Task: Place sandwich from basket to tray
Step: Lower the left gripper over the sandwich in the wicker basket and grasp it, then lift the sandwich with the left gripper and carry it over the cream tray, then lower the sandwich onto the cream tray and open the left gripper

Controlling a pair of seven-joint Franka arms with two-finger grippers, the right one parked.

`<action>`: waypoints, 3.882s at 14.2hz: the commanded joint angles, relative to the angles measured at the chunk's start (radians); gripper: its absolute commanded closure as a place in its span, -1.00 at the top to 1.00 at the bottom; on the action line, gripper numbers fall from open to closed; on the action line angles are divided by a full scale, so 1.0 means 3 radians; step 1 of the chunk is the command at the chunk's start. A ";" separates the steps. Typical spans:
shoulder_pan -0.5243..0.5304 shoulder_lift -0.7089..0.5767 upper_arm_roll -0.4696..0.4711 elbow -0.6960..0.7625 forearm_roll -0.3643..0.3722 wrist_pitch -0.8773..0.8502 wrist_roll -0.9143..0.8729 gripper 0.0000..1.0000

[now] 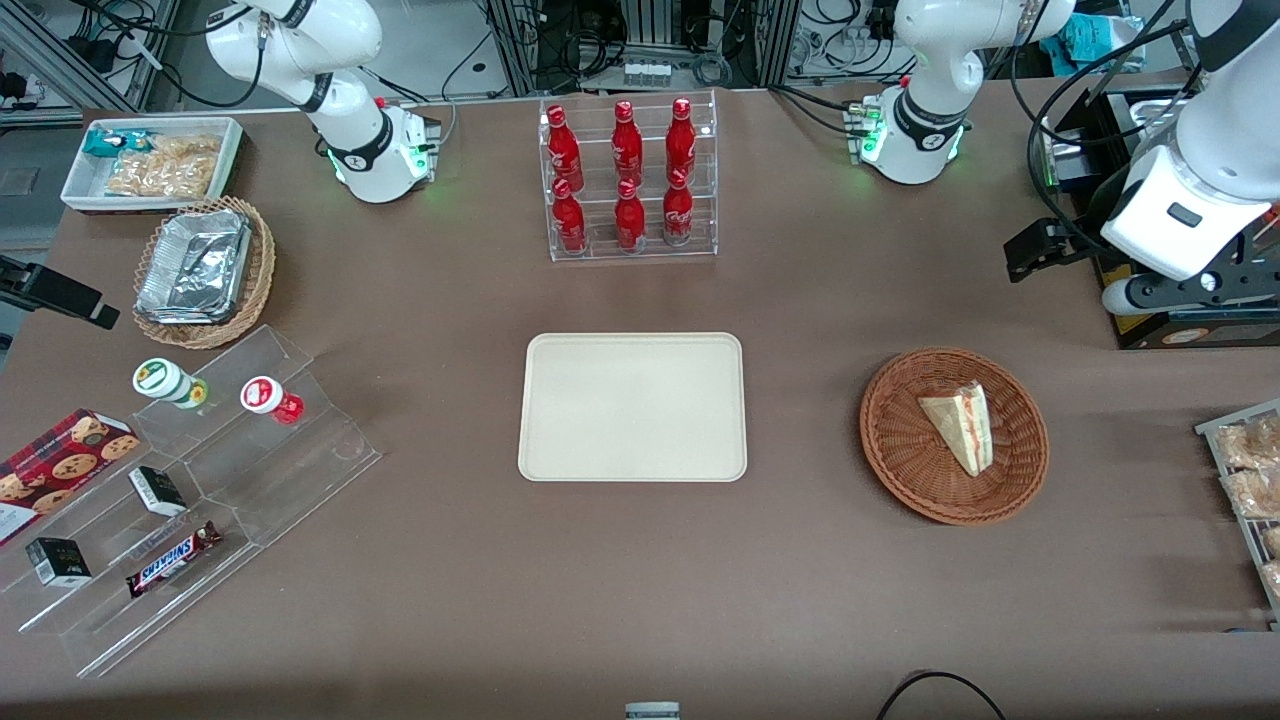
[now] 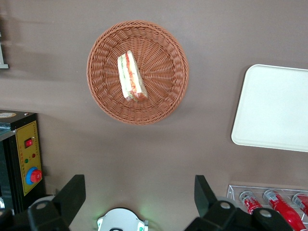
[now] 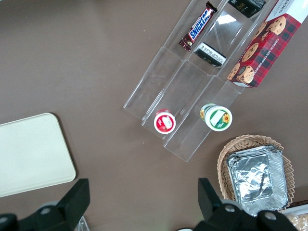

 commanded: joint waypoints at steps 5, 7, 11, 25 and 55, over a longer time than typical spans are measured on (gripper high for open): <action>0.0033 0.0018 0.0020 -0.0366 -0.0009 0.0072 -0.0032 1.00; 0.0054 0.0064 0.0132 -0.0724 0.0057 0.0419 -0.0057 1.00; 0.0059 0.0319 0.0199 -0.1313 0.0063 0.1146 -0.0088 1.00; 0.0233 0.1189 0.0312 -0.1825 0.0063 0.2680 -0.1177 0.64; -0.2549 0.2927 0.0281 0.1202 0.0272 0.1842 -0.2410 -0.70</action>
